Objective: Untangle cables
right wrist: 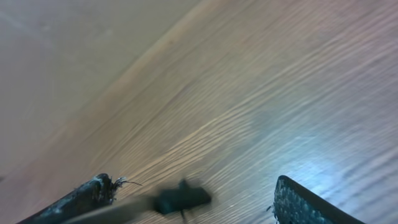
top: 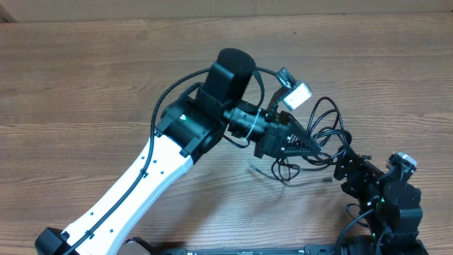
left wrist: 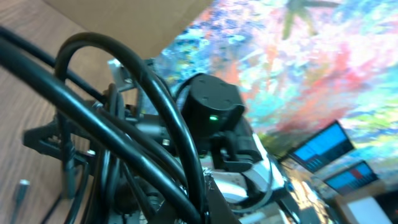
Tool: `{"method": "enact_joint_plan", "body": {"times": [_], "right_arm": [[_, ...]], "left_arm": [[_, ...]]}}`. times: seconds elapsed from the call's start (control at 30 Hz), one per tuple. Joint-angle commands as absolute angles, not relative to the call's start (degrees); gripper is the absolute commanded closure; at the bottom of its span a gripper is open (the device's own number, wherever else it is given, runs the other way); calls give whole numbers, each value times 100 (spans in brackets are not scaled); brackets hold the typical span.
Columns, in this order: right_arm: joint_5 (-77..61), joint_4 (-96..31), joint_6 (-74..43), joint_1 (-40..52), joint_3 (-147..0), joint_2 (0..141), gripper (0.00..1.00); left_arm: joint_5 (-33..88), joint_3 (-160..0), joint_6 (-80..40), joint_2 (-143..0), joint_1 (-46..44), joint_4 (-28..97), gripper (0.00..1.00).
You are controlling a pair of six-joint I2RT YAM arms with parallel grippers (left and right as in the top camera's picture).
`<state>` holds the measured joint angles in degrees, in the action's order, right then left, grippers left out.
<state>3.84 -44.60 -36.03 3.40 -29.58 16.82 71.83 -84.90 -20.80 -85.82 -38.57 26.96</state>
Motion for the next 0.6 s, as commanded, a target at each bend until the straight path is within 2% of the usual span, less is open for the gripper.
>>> {"method": "enact_joint_plan", "body": {"times": [0.0, 0.23, 0.4, 0.57], "right_arm": [[884, -4431, -3955, 325, -3006, 1675, 17], [12, -4095, -3621, 325, -3006, 1675, 14], [-703, -3813, -2724, 325, -3006, 1675, 12], [-1085, -3870, -1839, 325, -3006, 1675, 6]], "left_arm": [[7839, -8641, -2056, -8499, -3656, 2657, 96], [6604, -8641, -2233, -8499, -3520, 2657, 96], [4775, -8641, -2884, -8499, -3498, 2724, 96], [2963, -8641, -3765, -8499, -3476, 3022, 96]]}}
